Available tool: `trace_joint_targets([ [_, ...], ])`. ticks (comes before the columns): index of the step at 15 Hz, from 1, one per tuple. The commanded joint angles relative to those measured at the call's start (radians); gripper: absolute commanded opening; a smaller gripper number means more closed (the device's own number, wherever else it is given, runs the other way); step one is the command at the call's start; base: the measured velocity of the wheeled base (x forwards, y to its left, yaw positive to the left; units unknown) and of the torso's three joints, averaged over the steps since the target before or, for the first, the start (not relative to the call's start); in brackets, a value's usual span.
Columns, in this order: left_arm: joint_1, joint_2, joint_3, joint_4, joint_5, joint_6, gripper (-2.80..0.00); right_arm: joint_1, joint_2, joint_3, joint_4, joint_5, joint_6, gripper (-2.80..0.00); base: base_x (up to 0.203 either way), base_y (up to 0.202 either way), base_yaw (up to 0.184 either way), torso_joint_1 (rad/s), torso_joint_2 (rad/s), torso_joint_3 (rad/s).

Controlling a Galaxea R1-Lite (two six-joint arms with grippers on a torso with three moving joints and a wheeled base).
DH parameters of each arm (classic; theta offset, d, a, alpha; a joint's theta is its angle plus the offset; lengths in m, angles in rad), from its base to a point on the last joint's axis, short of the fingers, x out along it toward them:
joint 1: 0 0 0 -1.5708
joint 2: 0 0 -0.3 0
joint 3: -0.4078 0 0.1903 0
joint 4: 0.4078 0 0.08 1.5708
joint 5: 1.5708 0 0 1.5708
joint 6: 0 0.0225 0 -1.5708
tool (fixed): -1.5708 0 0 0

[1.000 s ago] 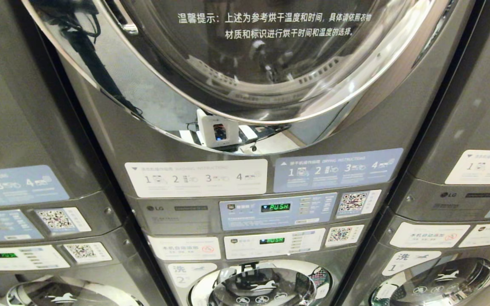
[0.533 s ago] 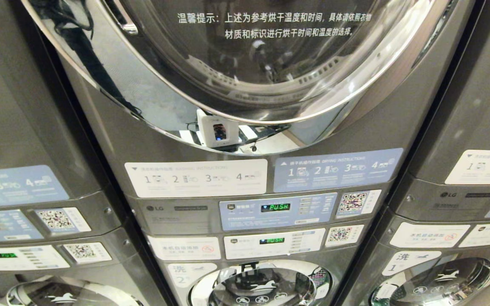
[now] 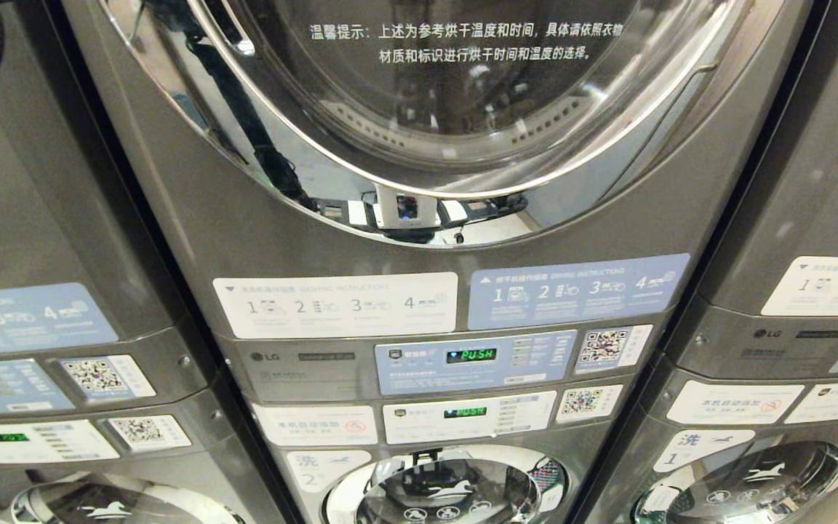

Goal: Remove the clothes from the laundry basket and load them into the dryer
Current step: Close the dryer

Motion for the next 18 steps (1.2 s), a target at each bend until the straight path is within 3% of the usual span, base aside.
trace_joint_targets([
  [1,0.0,0.037,-0.034,-0.002,0.017,0.001,-2.8,0.0,0.0,0.0,0.0,0.001,0.0,-2.8,0.0,0.0,0.0,0.0,0.0,0.0],
  [6,-0.001,0.118,-0.126,-0.004,0.078,0.033,-2.8,0.0,0.0,0.0,-0.001,0.001,0.008,-2.8,0.0,0.0,0.0,0.0,0.0,0.0],
  [18,-0.004,0.185,-0.121,-0.02,0.114,0.041,-2.8,0.0,0.0,0.0,-0.002,-0.001,0.015,-2.8,0.0,0.0,0.0,0.0,0.0,0.0],
])
